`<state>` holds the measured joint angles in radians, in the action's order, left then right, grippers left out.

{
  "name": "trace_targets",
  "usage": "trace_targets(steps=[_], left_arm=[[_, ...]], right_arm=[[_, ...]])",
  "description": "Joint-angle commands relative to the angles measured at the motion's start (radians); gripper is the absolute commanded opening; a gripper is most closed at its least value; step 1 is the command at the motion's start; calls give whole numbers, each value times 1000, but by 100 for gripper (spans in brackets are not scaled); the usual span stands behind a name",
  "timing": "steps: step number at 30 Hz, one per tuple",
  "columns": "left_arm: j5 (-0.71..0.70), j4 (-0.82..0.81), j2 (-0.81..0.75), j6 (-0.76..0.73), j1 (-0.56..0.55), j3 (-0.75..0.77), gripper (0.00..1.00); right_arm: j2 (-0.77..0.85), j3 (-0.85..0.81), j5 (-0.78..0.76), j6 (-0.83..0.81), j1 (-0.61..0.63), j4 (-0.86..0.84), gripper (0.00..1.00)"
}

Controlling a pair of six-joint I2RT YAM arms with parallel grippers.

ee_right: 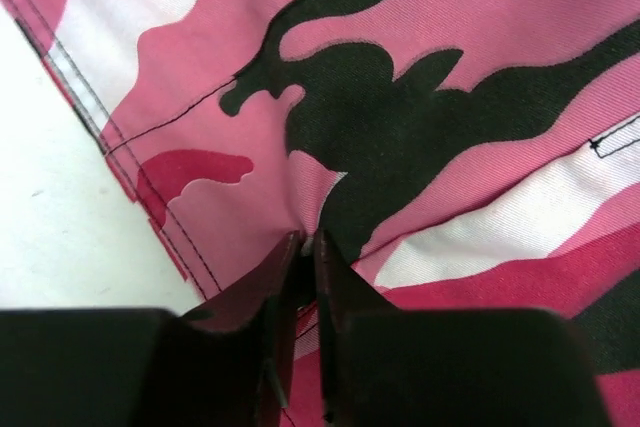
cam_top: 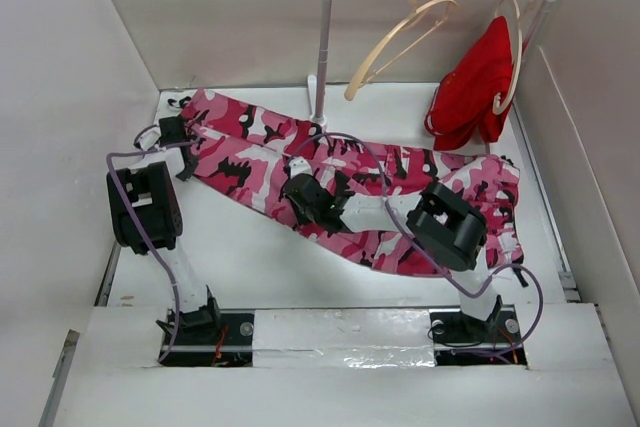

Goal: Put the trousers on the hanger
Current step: Flatten out the trousers at the center of the board.

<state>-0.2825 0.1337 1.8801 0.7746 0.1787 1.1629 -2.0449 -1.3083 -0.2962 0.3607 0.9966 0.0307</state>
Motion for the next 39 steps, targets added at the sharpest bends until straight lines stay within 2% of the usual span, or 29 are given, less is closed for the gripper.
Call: trace_targets(steps=[1,3,6,11,14,15,18,20,21,22,25,28,30,32,34,35,36,37,39], left_arm=[[-9,86,-36,-41,99,-60,0],[-29,87,-76,-43,136,-98,0],[-141,156,-185,24,154,-161,0],[-263,234,-462,141,154,-305,0],[-300,239,-579,138,163,-367,0],[-293,256,-596,135,192,-368,3],[-242,271,-650,118,205,-359,34],[-204,248,-716,86,205,-362,43],[-186,201,-743,78,205,-370,54],[-161,181,-787,75,194,-387,55],[-135,146,-826,80,162,-376,57],[-124,75,-826,58,58,-370,56],[-138,5,-802,54,-55,-365,56],[-170,-11,-709,42,-119,-309,58],[-176,9,-548,14,-168,-243,62],[-182,36,-492,17,-168,-157,64],[-188,81,-437,18,-168,-123,64],[-201,92,-346,17,-168,-91,68],[-202,107,-271,9,-144,-23,69]], right_arm=[[-26,33,5,-14,43,-6,13],[-8,53,23,-26,72,-20,13],[20,66,55,-63,111,-15,10],[71,64,114,-127,174,57,10],[129,115,164,-140,195,48,11],[138,124,179,-140,195,41,11],[178,156,207,-149,205,35,16],[210,178,206,-152,214,31,21],[224,190,206,-154,214,23,24],[241,202,200,-154,214,15,40],[293,237,183,-154,205,2,72],[377,277,212,-144,183,-20,81],[463,296,192,-134,163,-20,82],[529,331,158,-112,148,-20,74],[629,394,124,-97,88,-50,39],[658,418,124,-77,59,-57,24],[686,446,135,-71,31,-75,16],[737,470,169,-66,-16,-84,12],[785,546,192,-55,-30,-118,12]])
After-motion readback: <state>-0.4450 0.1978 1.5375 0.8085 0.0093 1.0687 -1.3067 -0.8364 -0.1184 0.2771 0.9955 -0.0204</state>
